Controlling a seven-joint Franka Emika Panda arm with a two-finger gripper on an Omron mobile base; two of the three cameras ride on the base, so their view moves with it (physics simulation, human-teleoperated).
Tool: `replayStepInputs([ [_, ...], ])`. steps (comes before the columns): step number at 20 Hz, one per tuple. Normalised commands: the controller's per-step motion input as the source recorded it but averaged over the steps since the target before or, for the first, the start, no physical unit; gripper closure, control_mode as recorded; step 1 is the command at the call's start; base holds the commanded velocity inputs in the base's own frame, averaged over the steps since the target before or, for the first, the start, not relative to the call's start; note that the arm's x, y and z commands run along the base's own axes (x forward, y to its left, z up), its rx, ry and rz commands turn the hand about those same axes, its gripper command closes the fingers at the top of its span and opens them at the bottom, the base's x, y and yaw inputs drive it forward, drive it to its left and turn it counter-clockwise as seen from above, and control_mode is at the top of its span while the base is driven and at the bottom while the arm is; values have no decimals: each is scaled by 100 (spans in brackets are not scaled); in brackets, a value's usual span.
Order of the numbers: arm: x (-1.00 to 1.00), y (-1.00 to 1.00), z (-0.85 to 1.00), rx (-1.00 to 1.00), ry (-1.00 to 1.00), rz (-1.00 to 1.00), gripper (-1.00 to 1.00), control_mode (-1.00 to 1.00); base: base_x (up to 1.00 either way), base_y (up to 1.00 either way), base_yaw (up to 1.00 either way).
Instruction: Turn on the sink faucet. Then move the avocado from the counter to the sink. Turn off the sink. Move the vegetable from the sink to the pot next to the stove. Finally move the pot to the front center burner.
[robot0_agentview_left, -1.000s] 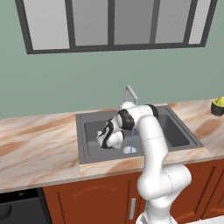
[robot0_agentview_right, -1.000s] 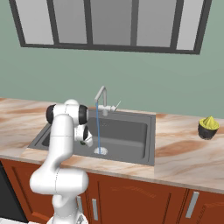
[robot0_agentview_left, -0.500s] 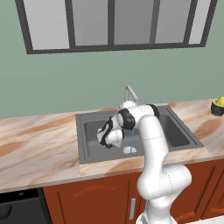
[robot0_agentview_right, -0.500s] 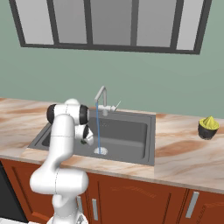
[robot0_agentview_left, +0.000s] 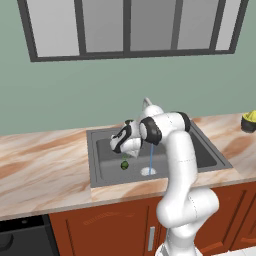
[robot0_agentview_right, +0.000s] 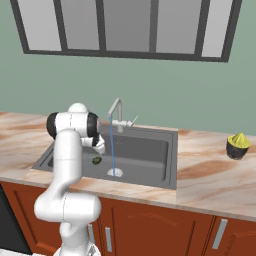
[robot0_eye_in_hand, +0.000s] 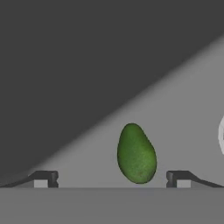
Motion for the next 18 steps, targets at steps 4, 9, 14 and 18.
replayStepInputs([
  [4,0,42,99,0,1,0,-100,-100,0,0,0],
  [9,-7,29,99,0,5,0,-100,-100,0,0,0],
  [14,-14,16,94,2,2,0,-100,-100,0,0,0],
  [18,1,0,4,0,2,0,-100,-100,0,0,0],
])
